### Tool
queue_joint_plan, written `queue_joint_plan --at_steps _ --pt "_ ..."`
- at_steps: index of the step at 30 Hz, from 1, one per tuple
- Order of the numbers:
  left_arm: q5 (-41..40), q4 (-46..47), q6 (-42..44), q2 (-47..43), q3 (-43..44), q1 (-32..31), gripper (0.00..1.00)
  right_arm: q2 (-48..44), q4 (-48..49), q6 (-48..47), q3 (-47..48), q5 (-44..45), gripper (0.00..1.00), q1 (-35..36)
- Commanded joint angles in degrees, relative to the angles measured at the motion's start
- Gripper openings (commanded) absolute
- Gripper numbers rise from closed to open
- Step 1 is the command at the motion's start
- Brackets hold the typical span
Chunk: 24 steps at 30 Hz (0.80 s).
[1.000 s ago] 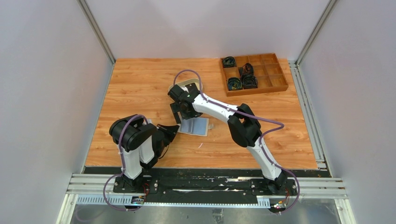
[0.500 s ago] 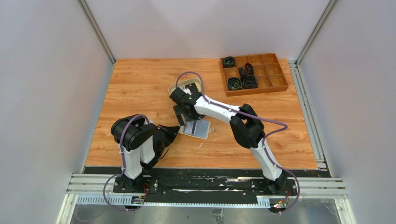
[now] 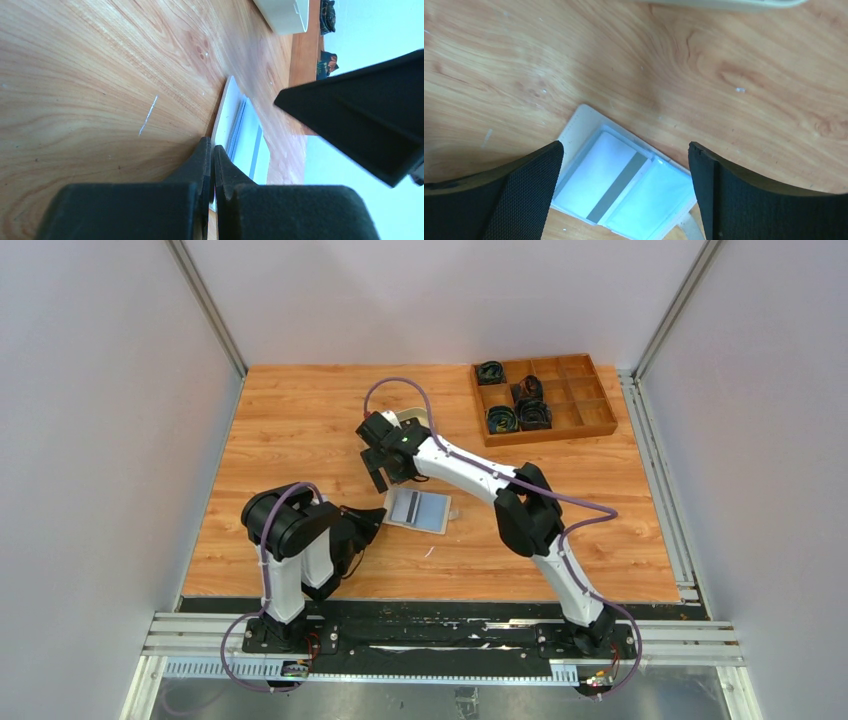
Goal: Take the credit cards out of the card holder
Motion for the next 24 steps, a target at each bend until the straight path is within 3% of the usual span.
queue_joint_plan --at_steps 1,3,8,13,21,24 --pt "-2.09 1.72 1.82 1.69 -0.27 0.42 0.0 -4.28 6.7 -4.48 0.71 0.82 0.99 -0.09" --pt "-2.15 1.7 1.84 1.69 -0.26 0.36 0.0 -8.23 11.79 -3.79 -3.47 -3.31 0.99 -0.88" --pt "-2.43 1.7 2.47 1.31 -0.4 0.37 0.0 -21.1 33.2 5.42 -30.67 -23.44 0.99 -6.16" --pt "-2.41 1.68 3.8 1.08 -0.47 0.4 0.0 -29.41 48.06 9.9 -49.43 -33.32 0.99 -9.27" --pt "-2.19 1.58 4.87 0.92 -0.24 0.42 0.0 -27.88 65.17 20.69 -58.79 -47.11 0.96 -11.85" --pt "-2.31 1.53 4.97 0.82 -0.38 0.35 0.0 -26.02 64.77 22.81 -58.11 -47.62 0.96 -12.64"
